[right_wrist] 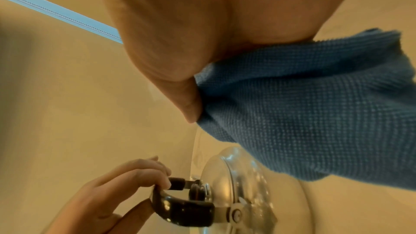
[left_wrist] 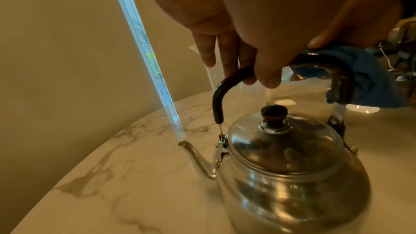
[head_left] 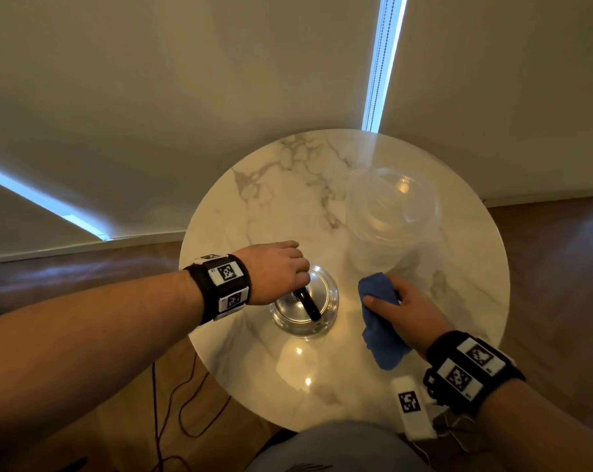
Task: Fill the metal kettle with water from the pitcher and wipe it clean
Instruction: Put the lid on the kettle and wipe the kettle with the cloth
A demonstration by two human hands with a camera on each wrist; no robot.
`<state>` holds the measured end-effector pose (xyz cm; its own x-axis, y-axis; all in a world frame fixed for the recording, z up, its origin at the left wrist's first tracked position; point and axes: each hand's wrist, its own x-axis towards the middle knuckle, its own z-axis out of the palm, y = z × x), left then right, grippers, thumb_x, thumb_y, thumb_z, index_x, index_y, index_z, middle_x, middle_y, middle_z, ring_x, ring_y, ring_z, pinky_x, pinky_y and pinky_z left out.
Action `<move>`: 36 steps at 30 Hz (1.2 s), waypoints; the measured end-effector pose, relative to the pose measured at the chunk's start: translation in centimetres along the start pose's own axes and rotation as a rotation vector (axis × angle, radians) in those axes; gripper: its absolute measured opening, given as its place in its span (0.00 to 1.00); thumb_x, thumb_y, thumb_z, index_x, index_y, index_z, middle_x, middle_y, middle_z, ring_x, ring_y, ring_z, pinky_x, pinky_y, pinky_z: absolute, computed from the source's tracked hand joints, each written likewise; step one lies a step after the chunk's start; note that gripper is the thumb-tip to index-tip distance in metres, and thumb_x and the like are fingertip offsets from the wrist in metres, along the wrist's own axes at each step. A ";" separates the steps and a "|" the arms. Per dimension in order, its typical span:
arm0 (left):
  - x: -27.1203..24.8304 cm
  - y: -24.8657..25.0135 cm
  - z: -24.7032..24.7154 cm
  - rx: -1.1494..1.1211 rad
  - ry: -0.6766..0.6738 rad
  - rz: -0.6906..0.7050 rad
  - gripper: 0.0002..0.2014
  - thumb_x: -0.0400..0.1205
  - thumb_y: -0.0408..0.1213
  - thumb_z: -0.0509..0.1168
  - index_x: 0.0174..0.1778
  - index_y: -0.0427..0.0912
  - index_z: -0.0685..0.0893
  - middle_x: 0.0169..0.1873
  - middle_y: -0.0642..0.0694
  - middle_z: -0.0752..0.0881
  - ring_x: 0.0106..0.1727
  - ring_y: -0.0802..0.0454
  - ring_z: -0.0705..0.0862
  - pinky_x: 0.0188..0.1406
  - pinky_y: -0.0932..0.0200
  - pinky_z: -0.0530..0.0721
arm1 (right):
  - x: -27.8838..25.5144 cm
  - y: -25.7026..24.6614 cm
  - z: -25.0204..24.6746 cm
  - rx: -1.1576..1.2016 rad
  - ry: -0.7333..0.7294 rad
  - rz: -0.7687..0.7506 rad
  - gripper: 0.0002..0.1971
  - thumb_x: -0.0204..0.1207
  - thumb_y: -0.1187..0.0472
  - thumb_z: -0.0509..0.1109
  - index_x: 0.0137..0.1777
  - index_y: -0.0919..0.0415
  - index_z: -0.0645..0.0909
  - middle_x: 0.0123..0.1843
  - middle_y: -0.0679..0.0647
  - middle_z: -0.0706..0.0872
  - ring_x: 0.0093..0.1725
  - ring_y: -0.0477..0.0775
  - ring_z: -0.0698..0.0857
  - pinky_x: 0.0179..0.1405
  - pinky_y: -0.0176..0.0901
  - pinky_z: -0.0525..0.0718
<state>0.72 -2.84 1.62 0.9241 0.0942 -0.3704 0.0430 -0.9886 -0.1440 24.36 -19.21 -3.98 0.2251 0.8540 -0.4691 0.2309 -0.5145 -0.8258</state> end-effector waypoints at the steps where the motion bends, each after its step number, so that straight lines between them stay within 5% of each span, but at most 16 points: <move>1: 0.0 -0.4 0.1 -0.021 0.013 -0.020 0.13 0.79 0.32 0.64 0.57 0.45 0.85 0.53 0.46 0.87 0.55 0.43 0.86 0.74 0.44 0.76 | 0.1 0.1 0.1 0.005 0.008 0.016 0.08 0.80 0.55 0.76 0.57 0.45 0.84 0.49 0.48 0.92 0.49 0.47 0.89 0.49 0.48 0.84; 7: 0.5 -3.4 0.2 -0.084 0.097 -0.214 0.12 0.81 0.48 0.68 0.57 0.50 0.82 0.52 0.51 0.85 0.51 0.45 0.85 0.58 0.50 0.82 | 0.3 0.1 0.7 0.004 0.050 0.083 0.07 0.82 0.51 0.75 0.57 0.48 0.86 0.49 0.51 0.93 0.50 0.51 0.90 0.54 0.53 0.86; 13: 1.6 -5.5 0.3 -0.108 0.114 -0.448 0.14 0.79 0.50 0.67 0.59 0.54 0.81 0.55 0.54 0.85 0.54 0.48 0.85 0.67 0.47 0.76 | -0.3 -0.8 1.4 -0.013 0.100 0.080 0.07 0.84 0.48 0.71 0.54 0.48 0.87 0.46 0.51 0.93 0.47 0.50 0.90 0.49 0.51 0.87; 19: 2.8 -6.7 0.9 -0.213 0.160 -0.573 0.13 0.80 0.52 0.64 0.59 0.55 0.82 0.52 0.55 0.85 0.51 0.49 0.85 0.64 0.48 0.76 | -1.0 -1.9 1.7 -0.051 0.150 0.092 0.09 0.85 0.49 0.69 0.53 0.53 0.85 0.45 0.54 0.91 0.46 0.52 0.88 0.43 0.48 0.82; 24: 3.0 -7.1 1.6 -0.294 0.224 -0.629 0.11 0.84 0.50 0.61 0.58 0.55 0.83 0.51 0.55 0.85 0.50 0.51 0.85 0.64 0.49 0.76 | -1.2 -1.7 1.7 0.120 0.187 0.112 0.05 0.87 0.56 0.68 0.58 0.46 0.85 0.53 0.52 0.92 0.56 0.55 0.89 0.62 0.59 0.85; 27: 2.3 -5.9 1.2 -0.353 0.416 -0.649 0.14 0.80 0.52 0.67 0.60 0.52 0.84 0.55 0.53 0.85 0.52 0.50 0.84 0.62 0.50 0.78 | -1.7 -2.2 1.4 0.138 0.157 0.060 0.13 0.86 0.61 0.70 0.65 0.43 0.82 0.60 0.45 0.90 0.62 0.48 0.87 0.68 0.55 0.83; 29: 2.2 -3.5 0.1 -0.526 0.537 -0.615 0.19 0.78 0.56 0.68 0.62 0.51 0.82 0.55 0.54 0.83 0.51 0.55 0.82 0.55 0.56 0.81 | -2.2 -2.9 0.8 0.152 0.117 -0.033 0.24 0.83 0.64 0.72 0.75 0.41 0.76 0.68 0.40 0.84 0.65 0.33 0.82 0.72 0.47 0.79; 31: 3.0 0.0 -1.0 -0.890 0.455 -0.553 0.22 0.79 0.61 0.67 0.64 0.53 0.82 0.51 0.58 0.84 0.47 0.61 0.83 0.49 0.59 0.85 | -2.8 -3.3 0.3 0.104 0.087 -0.088 0.36 0.80 0.62 0.76 0.81 0.33 0.68 0.70 0.38 0.80 0.64 0.28 0.81 0.68 0.39 0.80; 34: 5.2 4.5 -1.6 -1.512 0.162 -0.488 0.21 0.79 0.58 0.70 0.60 0.48 0.86 0.47 0.49 0.91 0.46 0.53 0.90 0.51 0.47 0.91 | -3.4 -3.3 0.1 -0.011 0.048 -0.108 0.48 0.75 0.59 0.81 0.85 0.30 0.55 0.68 0.37 0.76 0.56 0.32 0.85 0.52 0.28 0.84; 36: 6.5 6.1 -1.1 -1.697 0.111 -0.498 0.19 0.74 0.52 0.76 0.55 0.44 0.89 0.45 0.43 0.92 0.47 0.47 0.92 0.51 0.40 0.91 | -3.7 -2.6 0.1 -0.008 0.032 -0.108 0.56 0.72 0.58 0.84 0.86 0.29 0.48 0.68 0.40 0.76 0.51 0.39 0.89 0.49 0.33 0.87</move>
<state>7.36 -8.37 -0.68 0.7180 0.4584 -0.5237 0.5439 0.1001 0.8332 22.83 -21.02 -0.08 0.2287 0.9015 -0.3674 0.2633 -0.4206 -0.8682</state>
